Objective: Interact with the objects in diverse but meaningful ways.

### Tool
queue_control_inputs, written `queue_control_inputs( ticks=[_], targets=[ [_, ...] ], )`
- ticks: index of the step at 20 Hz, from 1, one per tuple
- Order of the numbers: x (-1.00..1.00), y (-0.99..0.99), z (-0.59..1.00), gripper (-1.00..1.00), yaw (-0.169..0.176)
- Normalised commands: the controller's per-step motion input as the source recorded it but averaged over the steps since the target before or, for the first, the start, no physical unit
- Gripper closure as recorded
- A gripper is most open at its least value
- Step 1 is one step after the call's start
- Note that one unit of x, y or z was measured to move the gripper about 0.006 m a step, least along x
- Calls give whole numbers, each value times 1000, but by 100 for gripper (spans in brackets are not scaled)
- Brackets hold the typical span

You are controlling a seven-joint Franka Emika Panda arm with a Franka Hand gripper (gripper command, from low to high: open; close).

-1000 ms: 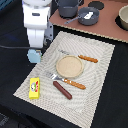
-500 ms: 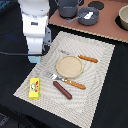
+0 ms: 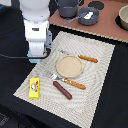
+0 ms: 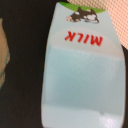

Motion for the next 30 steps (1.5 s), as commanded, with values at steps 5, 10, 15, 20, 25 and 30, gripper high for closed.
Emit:
queue_control_inputs(
  ticks=[5, 10, 15, 20, 25, 30],
  targets=[
    [-681, -31, -283, -100, 0],
    [-543, -39, -185, -100, 0],
    [-185, 80, -22, -100, -43],
    [0, 141, 2, -100, -84],
    [0, 107, 0, 100, -89],
    [-39, 28, -2, 100, -65]
  ],
)
